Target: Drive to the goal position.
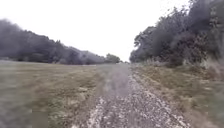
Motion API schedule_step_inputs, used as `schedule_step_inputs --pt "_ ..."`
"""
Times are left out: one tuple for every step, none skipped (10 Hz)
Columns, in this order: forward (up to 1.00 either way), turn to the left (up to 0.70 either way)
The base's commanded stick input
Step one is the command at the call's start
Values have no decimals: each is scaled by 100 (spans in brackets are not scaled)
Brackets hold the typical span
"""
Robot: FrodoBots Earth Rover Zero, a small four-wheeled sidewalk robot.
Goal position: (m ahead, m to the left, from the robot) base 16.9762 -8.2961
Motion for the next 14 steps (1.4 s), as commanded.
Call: schedule_step_inputs --pt "60 1" --pt "60 1" --pt "60 1" --pt "60 1" --pt "60 1" --pt "60 1" --pt "60 1" --pt "60 1" --pt "60 1" --pt "60 1" --pt "60 1" --pt "60 1" --pt "60 -5" --pt "60 -14"
